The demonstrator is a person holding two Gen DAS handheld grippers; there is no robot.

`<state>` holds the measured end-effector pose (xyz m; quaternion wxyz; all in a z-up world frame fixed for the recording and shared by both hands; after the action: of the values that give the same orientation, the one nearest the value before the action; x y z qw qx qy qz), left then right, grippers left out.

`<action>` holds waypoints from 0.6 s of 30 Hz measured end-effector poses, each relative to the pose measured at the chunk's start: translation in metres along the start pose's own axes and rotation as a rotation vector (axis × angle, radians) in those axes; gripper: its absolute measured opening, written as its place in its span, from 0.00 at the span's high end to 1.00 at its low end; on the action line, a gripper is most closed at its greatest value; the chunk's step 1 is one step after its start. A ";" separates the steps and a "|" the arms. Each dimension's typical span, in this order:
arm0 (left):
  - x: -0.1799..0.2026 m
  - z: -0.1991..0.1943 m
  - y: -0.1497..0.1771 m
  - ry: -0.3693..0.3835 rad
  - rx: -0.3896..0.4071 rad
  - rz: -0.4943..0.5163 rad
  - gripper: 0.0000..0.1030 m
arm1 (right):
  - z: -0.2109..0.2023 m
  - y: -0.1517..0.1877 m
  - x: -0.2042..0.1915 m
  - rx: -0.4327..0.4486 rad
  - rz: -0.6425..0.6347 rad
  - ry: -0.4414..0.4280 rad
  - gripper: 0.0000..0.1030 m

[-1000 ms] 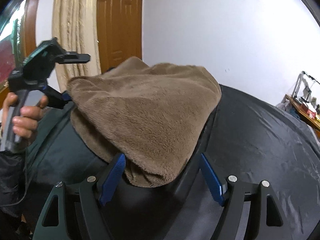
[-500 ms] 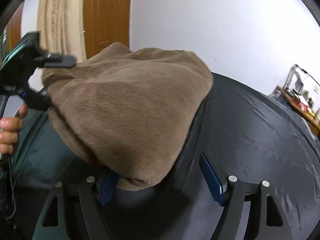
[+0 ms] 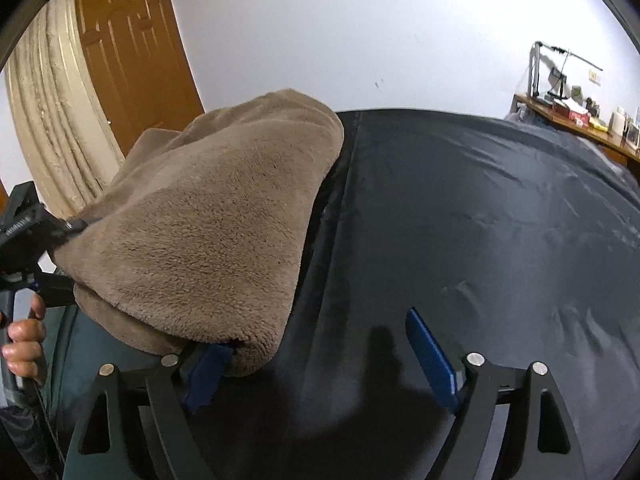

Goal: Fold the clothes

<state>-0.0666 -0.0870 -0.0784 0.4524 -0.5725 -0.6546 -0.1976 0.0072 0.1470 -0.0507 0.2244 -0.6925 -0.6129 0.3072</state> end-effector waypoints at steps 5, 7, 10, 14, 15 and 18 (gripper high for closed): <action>0.017 -0.026 -0.010 0.115 0.082 0.019 0.17 | -0.005 0.004 -0.003 -0.001 -0.001 -0.004 0.15; 0.024 -0.037 -0.012 0.126 0.121 0.051 0.15 | -0.006 0.005 -0.004 0.001 -0.007 0.001 0.15; 0.039 -0.052 -0.011 0.172 0.163 0.103 0.13 | -0.004 0.003 -0.003 0.000 -0.006 -0.001 0.15; 0.048 -0.058 -0.005 0.181 0.151 0.145 0.01 | -0.003 0.003 -0.003 0.000 -0.006 -0.001 0.15; 0.049 -0.057 -0.003 0.182 0.141 0.150 0.01 | -0.003 0.003 -0.003 0.000 -0.007 0.001 0.15; 0.051 -0.046 0.008 0.225 0.072 0.127 0.01 | -0.002 0.003 -0.003 -0.001 -0.010 0.006 0.15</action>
<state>-0.0392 -0.0913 -0.0154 0.5548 -0.5704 -0.5688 -0.2081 0.0105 0.1442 -0.0504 0.2275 -0.6904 -0.6160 0.3036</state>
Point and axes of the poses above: each gripper's, at about its wrist camera, not at the fingertips, and z roughly the way its jaws point, x to its right, y to its underside, the point moved 9 cm from there along z, roughly the way its jaws point, and after that the axes turned 1 degree about y, right-handed, at the moved point
